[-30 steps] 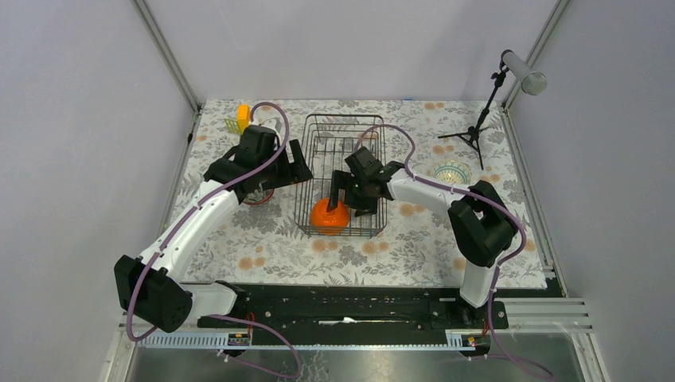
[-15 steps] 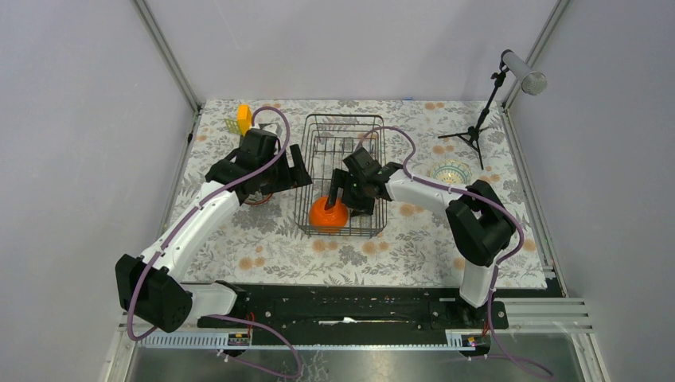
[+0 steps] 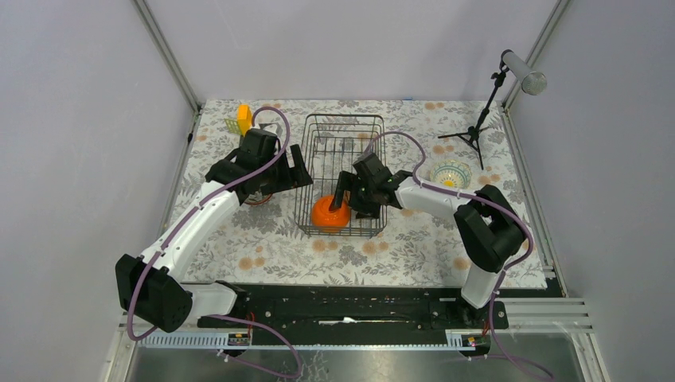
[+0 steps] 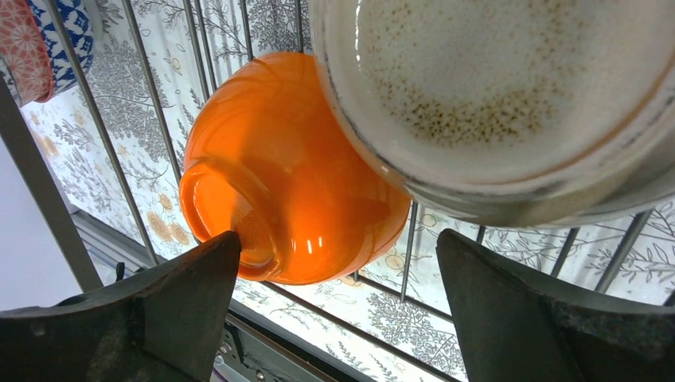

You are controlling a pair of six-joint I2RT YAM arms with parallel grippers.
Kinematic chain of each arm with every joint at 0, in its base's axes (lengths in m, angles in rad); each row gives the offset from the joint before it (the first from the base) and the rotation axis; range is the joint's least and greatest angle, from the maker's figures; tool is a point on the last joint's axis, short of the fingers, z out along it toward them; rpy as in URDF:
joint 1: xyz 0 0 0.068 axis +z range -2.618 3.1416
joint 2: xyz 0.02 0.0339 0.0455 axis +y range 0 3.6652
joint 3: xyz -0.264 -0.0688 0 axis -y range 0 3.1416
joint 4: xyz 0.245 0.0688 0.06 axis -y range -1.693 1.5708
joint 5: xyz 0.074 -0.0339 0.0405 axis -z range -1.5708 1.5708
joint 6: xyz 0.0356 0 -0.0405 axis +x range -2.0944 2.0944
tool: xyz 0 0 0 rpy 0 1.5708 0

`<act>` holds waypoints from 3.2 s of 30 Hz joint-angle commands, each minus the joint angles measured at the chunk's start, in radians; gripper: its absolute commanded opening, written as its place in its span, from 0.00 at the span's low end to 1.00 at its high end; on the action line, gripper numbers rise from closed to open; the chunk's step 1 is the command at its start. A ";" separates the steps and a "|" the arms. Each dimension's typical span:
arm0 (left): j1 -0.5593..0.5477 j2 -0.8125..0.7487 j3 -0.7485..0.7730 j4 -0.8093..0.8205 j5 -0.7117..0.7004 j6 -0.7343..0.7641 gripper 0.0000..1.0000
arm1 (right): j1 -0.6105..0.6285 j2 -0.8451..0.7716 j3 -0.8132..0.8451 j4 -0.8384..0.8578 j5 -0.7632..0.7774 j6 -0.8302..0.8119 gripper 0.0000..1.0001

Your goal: Unload the bowls from the dish rack

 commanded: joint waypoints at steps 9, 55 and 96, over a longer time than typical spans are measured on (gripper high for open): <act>0.002 -0.045 -0.025 0.029 0.012 -0.007 0.84 | -0.026 0.039 -0.187 0.217 -0.028 -0.020 0.97; -0.043 0.344 0.059 0.054 0.095 0.011 0.51 | -0.038 -0.053 -0.132 0.195 -0.054 -0.100 1.00; -0.046 0.477 0.062 0.194 0.216 -0.067 0.08 | -0.106 -0.010 0.000 0.096 -0.156 -0.181 1.00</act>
